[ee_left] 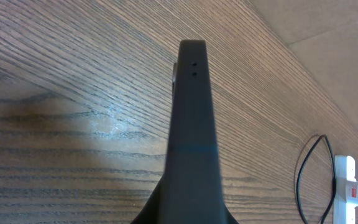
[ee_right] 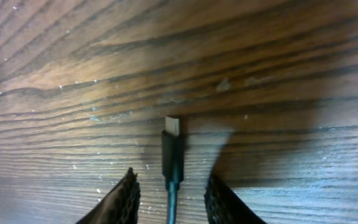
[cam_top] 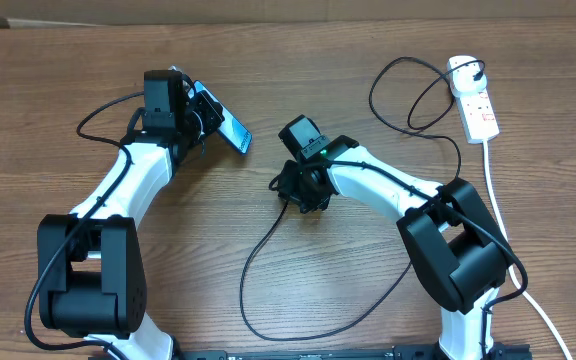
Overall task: Plug charger to phone and switch on socket
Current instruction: 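Lower the right gripper to the black cable's USB plug end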
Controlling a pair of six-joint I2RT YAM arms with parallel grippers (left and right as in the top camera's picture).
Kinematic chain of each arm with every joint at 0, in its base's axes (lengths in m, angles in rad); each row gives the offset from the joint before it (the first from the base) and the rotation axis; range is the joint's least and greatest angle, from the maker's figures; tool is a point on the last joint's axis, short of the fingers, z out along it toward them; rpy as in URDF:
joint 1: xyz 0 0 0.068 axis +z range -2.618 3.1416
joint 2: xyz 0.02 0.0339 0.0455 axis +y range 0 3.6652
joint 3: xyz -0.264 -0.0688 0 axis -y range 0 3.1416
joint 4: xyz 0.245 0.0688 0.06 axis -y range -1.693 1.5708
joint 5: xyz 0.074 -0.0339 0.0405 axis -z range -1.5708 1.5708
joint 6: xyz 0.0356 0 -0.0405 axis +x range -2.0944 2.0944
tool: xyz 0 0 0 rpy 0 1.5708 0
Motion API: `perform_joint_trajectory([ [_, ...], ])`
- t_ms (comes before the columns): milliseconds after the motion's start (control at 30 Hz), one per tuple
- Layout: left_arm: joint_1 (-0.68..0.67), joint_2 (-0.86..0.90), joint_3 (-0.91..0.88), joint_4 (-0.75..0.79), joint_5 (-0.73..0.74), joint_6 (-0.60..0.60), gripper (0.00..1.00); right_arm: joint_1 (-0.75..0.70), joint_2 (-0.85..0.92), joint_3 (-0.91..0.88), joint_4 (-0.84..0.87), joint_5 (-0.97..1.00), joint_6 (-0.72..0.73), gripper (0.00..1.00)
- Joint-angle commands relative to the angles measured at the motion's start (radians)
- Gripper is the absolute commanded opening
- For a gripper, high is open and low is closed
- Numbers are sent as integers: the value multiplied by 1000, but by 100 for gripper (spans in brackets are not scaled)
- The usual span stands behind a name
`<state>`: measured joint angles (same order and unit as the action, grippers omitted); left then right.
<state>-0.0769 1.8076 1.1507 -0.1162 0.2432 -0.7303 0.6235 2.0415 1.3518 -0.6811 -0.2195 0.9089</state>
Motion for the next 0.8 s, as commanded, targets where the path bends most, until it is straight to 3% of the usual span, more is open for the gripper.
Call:
perform_joint_trajectory([
  [0,-8,2,4,8,20,-11,4,-27,33,-4,5,-14,16,31],
  [300,-8,2,4,8,20,-11,4,-47,37,-4,18,-14,5,20],
  [767,-8,2,4,8,20,-11,4,-47,37,-4,18,-48,0,20],
])
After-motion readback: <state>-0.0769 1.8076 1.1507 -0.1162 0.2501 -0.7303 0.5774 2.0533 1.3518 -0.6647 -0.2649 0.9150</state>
